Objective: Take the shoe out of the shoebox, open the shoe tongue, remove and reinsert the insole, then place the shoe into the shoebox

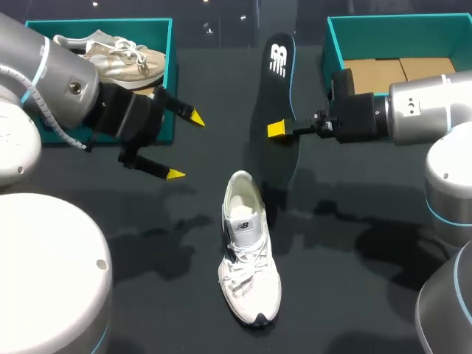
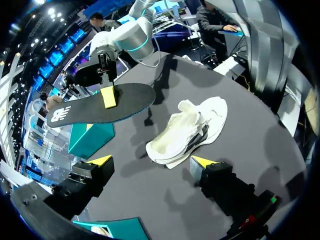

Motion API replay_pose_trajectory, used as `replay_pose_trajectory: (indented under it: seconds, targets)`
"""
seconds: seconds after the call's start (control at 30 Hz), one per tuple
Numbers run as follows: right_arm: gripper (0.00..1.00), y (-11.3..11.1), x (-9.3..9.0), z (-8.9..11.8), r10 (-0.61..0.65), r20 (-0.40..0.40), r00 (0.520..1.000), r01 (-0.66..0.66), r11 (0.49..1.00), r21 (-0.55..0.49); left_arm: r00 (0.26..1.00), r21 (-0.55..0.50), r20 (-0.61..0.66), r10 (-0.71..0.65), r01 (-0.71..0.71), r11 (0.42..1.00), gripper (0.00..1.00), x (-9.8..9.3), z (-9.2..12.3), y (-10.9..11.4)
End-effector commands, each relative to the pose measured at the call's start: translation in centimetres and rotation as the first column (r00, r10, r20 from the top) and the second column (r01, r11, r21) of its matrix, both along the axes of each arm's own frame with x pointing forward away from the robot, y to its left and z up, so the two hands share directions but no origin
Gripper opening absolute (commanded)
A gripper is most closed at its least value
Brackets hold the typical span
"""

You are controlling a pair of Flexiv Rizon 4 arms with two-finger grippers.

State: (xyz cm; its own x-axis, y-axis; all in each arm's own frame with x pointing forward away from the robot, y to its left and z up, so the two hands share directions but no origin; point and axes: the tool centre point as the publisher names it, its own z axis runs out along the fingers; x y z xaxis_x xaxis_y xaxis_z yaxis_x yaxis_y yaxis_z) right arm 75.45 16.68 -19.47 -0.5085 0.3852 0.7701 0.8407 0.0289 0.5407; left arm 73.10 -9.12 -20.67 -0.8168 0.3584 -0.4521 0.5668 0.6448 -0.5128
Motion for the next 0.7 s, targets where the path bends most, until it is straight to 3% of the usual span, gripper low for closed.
replay_pose_trajectory:
  seconds: [0.03,0.23,0.7]
  targets:
    - [0.00,0.7,0.5,-0.5,-0.004,0.022,1.000,0.005,1.000,-0.030,0.981,0.164,-0.187,0.040,-0.009,0.986,1.00,0.2,-0.8,-0.6]
    - [0.00,1.1,0.4,-1.0,0.023,0.065,0.998,-0.019,0.998,-0.053,0.941,0.176,-0.313,0.129,-0.076,0.981,1.00,-0.1,-1.8,-0.3]
    - [0.00,1.2,0.4,-1.1,0.028,0.066,0.997,-0.025,0.998,-0.052,0.940,0.182,-0.315,0.128,-0.072,0.981,1.00,-0.2,-2.0,-0.3]
